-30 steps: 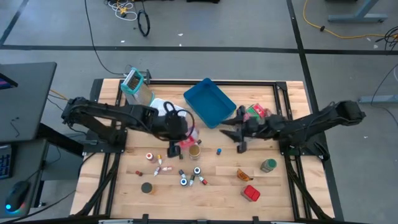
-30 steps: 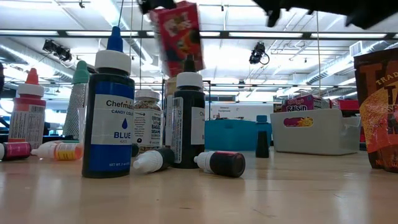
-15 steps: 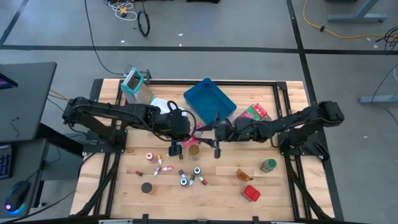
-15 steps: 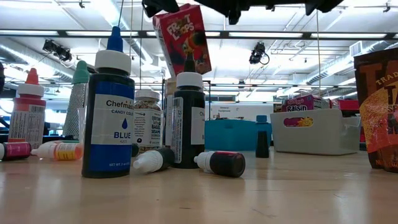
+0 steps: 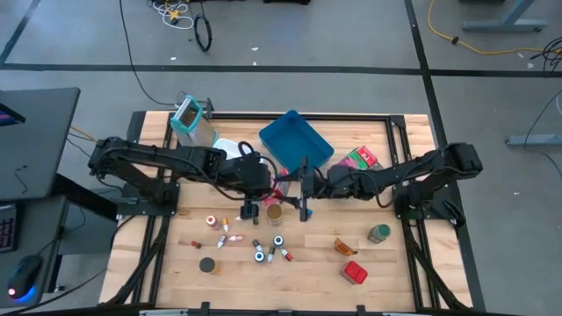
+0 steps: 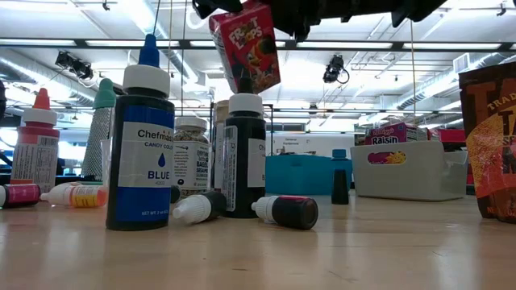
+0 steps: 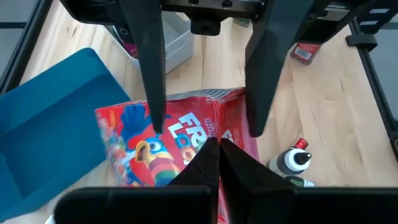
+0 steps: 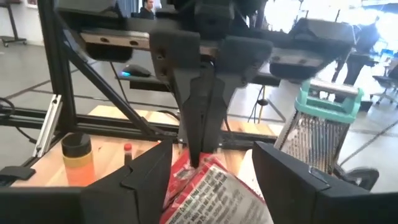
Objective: Pick & Place Kitchen Items
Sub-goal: Put the red cereal box into the gray bin
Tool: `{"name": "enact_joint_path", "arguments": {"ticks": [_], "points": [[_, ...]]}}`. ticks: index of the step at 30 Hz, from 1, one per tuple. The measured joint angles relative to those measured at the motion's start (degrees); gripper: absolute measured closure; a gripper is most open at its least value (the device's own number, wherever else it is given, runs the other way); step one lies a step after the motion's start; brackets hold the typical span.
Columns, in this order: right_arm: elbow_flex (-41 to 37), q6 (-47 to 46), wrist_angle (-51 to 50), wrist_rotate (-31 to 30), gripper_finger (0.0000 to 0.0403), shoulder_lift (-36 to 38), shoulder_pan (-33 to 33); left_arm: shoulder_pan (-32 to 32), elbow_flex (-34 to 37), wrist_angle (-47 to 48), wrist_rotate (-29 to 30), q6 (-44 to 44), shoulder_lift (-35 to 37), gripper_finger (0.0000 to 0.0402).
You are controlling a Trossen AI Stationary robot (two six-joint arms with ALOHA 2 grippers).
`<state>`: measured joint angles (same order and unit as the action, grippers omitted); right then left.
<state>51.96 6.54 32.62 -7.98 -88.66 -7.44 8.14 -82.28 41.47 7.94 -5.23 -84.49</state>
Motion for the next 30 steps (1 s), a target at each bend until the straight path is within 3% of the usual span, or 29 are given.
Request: {"name": "enact_joint_path", "arguments": {"ticks": [5,20,30], "points": [[0.04,-0.30,-1.32,0.05,0.0210,0.02,0.74,0.02,0.01,0.04,0.18,-0.06,0.00,0.0395],[0.07,-1.53,-3.73,1.25,0.0388,0.07,2.11,0.04,0.07,0.46,3.59,-0.03,-0.04,0.0394],[0.01,-1.52,-4.00,2.42,0.0398,0.04,2.16,0.11,0.07,0.23,4.36,-0.07,0.00,0.0365]]}}
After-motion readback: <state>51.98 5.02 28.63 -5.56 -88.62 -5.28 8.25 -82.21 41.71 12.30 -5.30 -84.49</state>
